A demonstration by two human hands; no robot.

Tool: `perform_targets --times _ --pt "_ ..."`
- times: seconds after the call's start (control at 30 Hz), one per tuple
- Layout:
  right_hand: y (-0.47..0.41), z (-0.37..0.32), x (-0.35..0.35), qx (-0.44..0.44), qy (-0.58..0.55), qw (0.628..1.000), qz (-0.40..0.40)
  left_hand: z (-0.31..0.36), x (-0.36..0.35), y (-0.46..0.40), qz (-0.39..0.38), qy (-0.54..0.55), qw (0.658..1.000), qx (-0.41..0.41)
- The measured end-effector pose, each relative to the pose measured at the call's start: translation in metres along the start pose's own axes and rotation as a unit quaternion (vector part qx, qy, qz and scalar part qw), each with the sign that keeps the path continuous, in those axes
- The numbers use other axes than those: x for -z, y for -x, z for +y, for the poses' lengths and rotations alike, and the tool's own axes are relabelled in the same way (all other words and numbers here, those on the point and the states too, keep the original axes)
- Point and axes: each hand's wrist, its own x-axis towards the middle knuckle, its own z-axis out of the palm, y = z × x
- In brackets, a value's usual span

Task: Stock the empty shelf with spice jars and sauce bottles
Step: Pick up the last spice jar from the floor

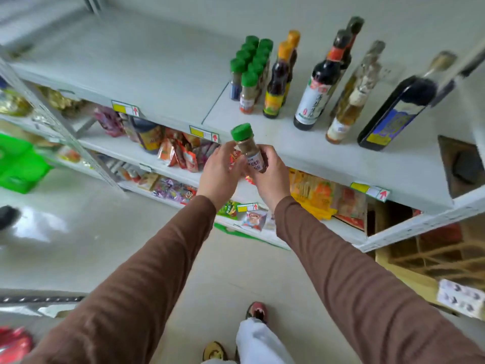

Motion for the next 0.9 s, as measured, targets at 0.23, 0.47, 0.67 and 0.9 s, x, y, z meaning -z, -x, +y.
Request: perform_targets --times 0.23,0.47,0.67,0.9 --pt "-0.049 -0.025 -0.015 0.007 -0.032 0.999 -0.001 0.007 0.013 -0.061 -0.009 0.054 0.997 0.051" --pt "-0.107 -0.034 -0.047 0.004 -0.047 0.999 0.002 -0.010 0.020 -0.126 -0.004 0.121 0.990 0.074" --pt "-0.150 -0.031 -0.081 -0.025 -0.033 0.999 0.013 -0.042 0.026 -0.182 -0.026 0.155 0.983 0.099" --pt "-0.171 -0.016 -0.103 -0.096 -0.023 0.995 0.029 -0.077 0.027 -0.246 -0.086 0.107 0.990 0.037"
